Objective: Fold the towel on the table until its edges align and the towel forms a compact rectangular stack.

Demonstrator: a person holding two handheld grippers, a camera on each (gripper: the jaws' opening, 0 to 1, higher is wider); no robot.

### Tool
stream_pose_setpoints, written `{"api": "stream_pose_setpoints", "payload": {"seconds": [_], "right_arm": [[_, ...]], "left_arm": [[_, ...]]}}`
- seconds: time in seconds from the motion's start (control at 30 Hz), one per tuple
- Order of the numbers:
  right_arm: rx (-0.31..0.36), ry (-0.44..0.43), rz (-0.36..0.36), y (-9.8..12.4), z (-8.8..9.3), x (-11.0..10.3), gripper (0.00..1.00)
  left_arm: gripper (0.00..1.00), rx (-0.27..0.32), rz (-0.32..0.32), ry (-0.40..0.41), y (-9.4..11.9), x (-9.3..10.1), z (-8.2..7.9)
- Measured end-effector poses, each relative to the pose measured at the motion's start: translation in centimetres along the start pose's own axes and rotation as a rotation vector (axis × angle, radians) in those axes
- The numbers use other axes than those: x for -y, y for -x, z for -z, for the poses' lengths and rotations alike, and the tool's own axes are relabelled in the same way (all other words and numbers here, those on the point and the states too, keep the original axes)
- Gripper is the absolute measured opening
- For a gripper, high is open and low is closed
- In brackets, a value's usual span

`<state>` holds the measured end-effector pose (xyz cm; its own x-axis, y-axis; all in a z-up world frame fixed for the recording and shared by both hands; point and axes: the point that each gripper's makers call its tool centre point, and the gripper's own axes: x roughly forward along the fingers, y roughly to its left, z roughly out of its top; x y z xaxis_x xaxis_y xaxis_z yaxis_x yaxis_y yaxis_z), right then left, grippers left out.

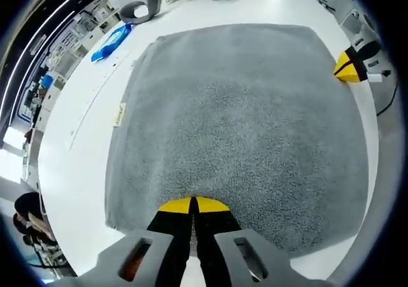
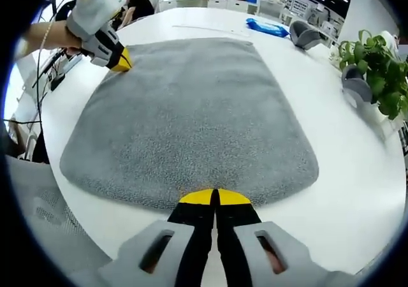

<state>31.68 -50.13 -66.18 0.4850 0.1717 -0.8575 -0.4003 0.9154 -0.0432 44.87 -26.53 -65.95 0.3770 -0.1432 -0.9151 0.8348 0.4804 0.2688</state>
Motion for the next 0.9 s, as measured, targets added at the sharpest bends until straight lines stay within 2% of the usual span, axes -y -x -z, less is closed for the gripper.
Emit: {"api": "stream_pose_setpoints", "payload": {"seconds": [0.27, 0.9], "right_arm": [[0.002, -0.033, -0.031, 0.2, 0.3, -0.4, 0.0], [-0.018, -0.028, -0.128, 0.6, 0.8, -2.0, 0.0]], "left_arm": [[0.0, 0.0, -0.003, -0.017, -0.1, -0.2, -0.2], [0.0, 0.014, -0.013, -0.063, -1.0, -1.4, -1.6]]}}
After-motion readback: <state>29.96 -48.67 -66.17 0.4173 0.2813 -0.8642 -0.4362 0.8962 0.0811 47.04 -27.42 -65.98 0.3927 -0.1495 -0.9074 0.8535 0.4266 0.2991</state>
